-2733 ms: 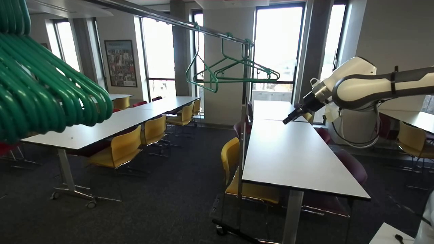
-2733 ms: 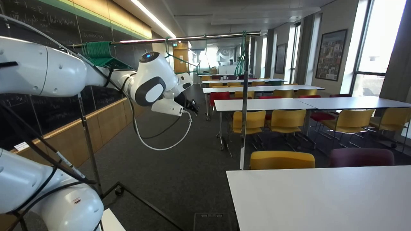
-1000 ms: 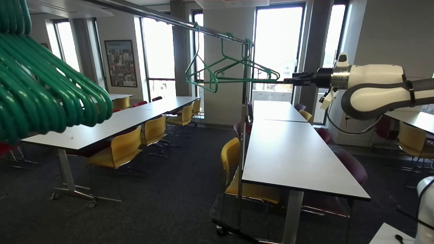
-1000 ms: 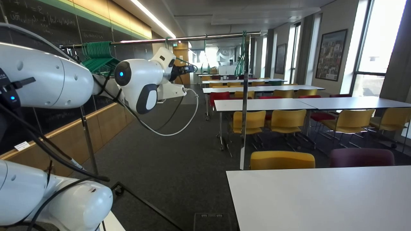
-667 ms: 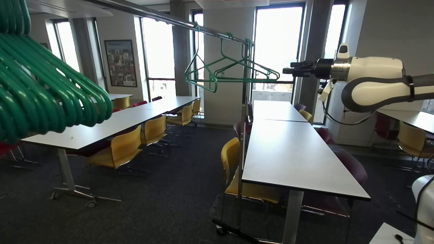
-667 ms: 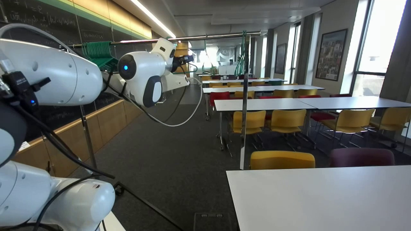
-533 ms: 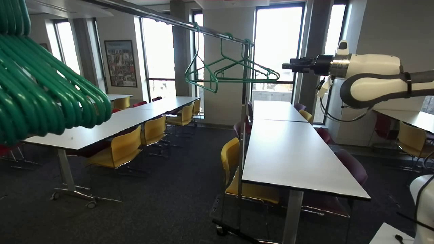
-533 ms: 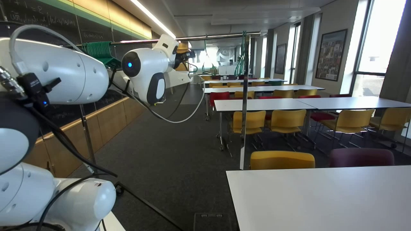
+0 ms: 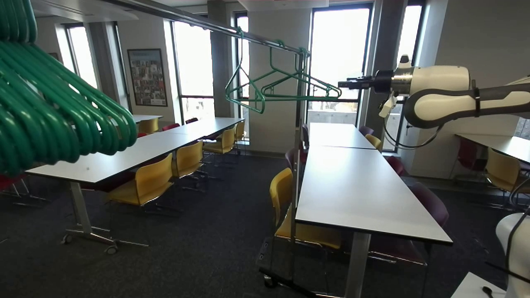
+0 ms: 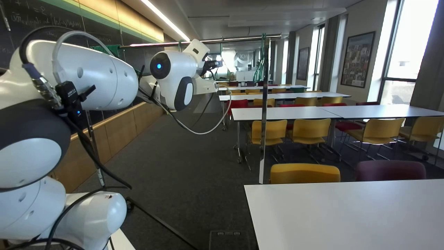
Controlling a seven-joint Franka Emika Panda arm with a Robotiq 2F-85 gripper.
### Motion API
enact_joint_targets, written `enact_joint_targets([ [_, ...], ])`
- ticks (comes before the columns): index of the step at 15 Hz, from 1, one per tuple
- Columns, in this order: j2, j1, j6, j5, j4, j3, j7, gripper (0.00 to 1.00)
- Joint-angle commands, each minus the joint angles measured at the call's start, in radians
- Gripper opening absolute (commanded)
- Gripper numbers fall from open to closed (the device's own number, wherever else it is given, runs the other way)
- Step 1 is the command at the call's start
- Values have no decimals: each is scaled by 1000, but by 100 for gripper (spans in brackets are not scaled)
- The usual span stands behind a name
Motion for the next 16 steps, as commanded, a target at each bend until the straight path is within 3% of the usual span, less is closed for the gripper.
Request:
enact_joint_targets([
  [1,-39,134,-89,-30,60,-77,-4,100],
  [4,-79,269,-115,9,88,-158,-2,100],
  [7,-96,329,-124,5,114,-210,-10,100],
  [12,-95,321,-141,-43,171,-263,-68,100],
  [16,-110,332,-225,-95,232,-320,-183,100],
])
